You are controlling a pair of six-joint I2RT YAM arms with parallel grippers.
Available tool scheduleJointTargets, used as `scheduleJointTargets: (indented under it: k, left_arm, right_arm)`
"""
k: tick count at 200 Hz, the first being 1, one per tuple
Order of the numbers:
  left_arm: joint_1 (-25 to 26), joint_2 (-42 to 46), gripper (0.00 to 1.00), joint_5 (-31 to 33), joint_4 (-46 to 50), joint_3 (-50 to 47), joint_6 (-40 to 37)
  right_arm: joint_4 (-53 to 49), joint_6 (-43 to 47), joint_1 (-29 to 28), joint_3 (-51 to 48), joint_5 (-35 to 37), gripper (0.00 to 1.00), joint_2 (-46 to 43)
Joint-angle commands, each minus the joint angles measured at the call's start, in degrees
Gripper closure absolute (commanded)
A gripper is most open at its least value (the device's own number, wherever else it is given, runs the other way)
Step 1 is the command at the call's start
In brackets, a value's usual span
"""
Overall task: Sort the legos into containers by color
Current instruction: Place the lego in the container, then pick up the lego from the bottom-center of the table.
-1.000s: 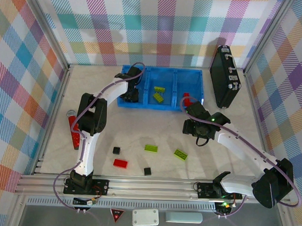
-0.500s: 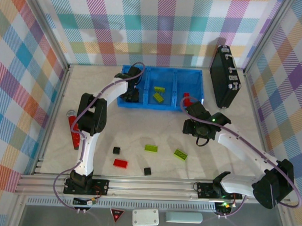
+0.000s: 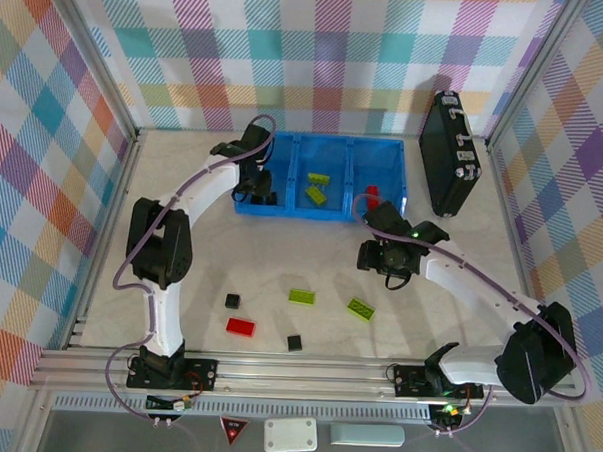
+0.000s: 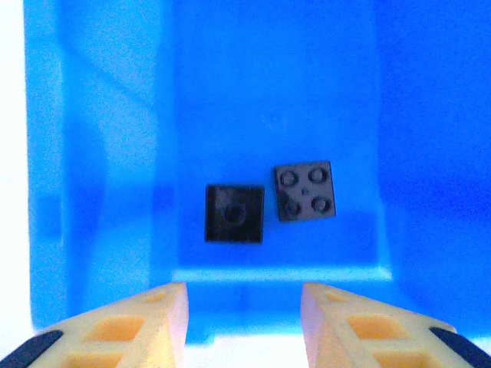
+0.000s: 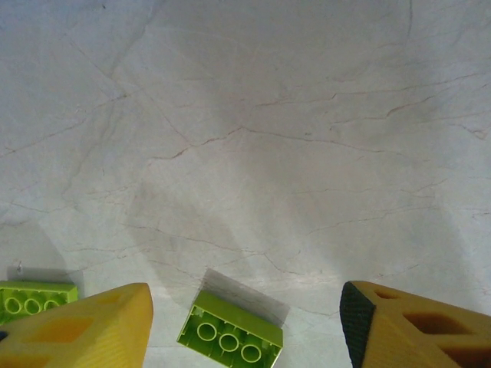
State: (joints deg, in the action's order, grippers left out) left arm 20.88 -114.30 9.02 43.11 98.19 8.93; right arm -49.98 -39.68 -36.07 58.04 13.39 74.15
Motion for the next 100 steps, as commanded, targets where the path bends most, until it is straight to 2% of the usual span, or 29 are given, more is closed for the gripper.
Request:
scheduleJointTargets:
  k: [1,61,100]
  left_arm:
    - [-0.4,4.9,0.57,-1.5,0.1,-4.0,1.4]
    - [-0.4,15.2,0.57,-1.3,3.3,-11.0,0.7]
    - [-0.4,21.6,0.56,0.5,6.7,-13.4,-1.3]
  right_arm:
    - [-0.3,-0.9,-0.3,-0.7,-2.9,0.32,1.3]
    - [2.3,-11.1,-1.3,-3.4,-14.9,0.30,6.1]
    - [-0.6,-17.4,-3.2,-2.7,-15.1,0.28,7.6]
